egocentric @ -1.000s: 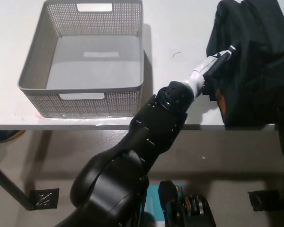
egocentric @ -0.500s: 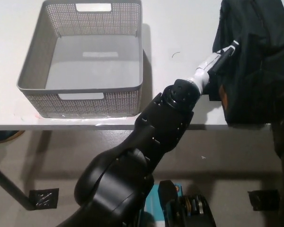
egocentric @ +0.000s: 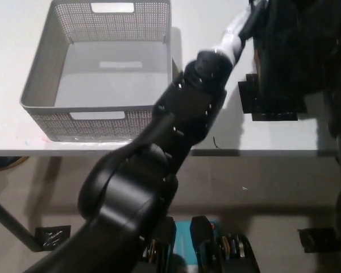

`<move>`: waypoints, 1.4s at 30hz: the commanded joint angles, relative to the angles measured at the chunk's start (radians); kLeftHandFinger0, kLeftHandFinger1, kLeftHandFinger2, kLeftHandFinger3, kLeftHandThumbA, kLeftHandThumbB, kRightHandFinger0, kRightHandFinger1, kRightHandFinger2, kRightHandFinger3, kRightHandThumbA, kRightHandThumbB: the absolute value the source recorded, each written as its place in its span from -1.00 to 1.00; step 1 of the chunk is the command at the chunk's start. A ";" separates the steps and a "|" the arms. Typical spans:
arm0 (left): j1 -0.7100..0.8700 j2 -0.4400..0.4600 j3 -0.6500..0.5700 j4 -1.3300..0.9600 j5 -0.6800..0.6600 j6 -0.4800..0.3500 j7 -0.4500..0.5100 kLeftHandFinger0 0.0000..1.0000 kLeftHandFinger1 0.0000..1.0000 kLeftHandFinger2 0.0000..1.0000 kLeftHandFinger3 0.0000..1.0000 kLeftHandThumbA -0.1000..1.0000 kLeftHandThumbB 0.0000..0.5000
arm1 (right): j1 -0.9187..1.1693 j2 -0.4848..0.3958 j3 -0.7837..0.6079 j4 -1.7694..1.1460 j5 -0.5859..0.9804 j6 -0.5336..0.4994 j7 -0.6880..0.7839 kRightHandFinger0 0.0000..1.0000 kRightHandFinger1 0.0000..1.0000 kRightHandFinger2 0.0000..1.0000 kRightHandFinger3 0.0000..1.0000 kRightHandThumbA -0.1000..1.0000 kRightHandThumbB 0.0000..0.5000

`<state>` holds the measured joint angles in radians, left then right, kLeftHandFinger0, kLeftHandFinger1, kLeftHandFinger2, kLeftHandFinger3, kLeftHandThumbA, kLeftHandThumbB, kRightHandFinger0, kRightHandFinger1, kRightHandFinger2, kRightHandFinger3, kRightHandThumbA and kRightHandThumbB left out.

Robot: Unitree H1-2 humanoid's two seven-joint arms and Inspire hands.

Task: Use both hands to pick up a lunch bag on the right hand side and place it into a container on the left hand side

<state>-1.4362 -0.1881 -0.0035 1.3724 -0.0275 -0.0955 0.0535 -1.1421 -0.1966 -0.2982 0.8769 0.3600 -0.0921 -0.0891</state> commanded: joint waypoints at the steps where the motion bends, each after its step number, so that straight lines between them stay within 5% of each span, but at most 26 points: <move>1: -0.155 -0.044 0.024 -0.041 -0.027 -0.074 -0.015 1.00 1.00 1.00 1.00 1.00 0.49 | -0.161 0.017 0.031 -0.009 -0.016 0.013 0.023 1.00 1.00 1.00 1.00 1.00 -0.97; 6: -0.189 -0.026 0.033 -0.050 -0.025 -0.089 -0.013 1.00 1.00 1.00 1.00 1.00 0.35 | -0.228 0.025 0.009 0.049 0.019 -0.043 0.077 1.00 1.00 1.00 1.00 1.00 -0.97; 10: -0.208 -0.008 0.042 -0.056 -0.032 -0.086 0.009 1.00 1.00 1.00 1.00 1.00 0.60 | -0.271 0.024 0.037 0.067 -0.030 0.005 0.018 1.00 1.00 1.00 1.00 1.00 -0.67; 15: -0.217 0.049 0.042 -0.083 -0.031 -0.089 -0.032 1.00 1.00 1.00 1.00 1.00 0.38 | -0.332 0.028 0.092 0.097 -0.066 0.072 0.054 1.00 1.00 1.00 1.00 1.00 -0.68; 17: -0.214 0.071 0.059 -0.094 -0.051 -0.096 -0.041 1.00 1.00 1.00 1.00 1.00 0.22 | -0.361 0.034 0.121 0.118 -0.084 0.136 0.044 1.00 1.00 1.00 1.00 1.00 -0.43; 26: -0.201 0.158 0.083 -0.113 -0.078 -0.078 -0.085 1.00 1.00 1.00 1.00 1.00 0.25 | -0.399 0.077 0.197 0.207 -0.101 0.039 0.158 1.00 1.00 1.00 1.00 1.00 -0.50; 37: -0.117 0.235 0.092 -0.251 -0.086 -0.081 -0.087 1.00 1.00 1.00 1.00 1.00 -0.10 | -0.483 0.167 0.194 0.340 -0.110 -0.017 0.150 1.00 1.00 1.00 1.00 1.00 -0.57; 42: -0.056 0.267 0.082 -0.350 -0.074 -0.043 -0.066 1.00 1.00 1.00 1.00 1.00 -0.03 | -0.502 0.208 0.191 0.396 -0.116 -0.055 0.149 1.00 1.00 1.00 1.00 1.00 -0.58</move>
<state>-1.4330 0.0813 0.0892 1.1477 -0.1007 -0.1063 0.0326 -1.5351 -0.0806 -0.1311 1.2433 0.2647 -0.0929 -0.0371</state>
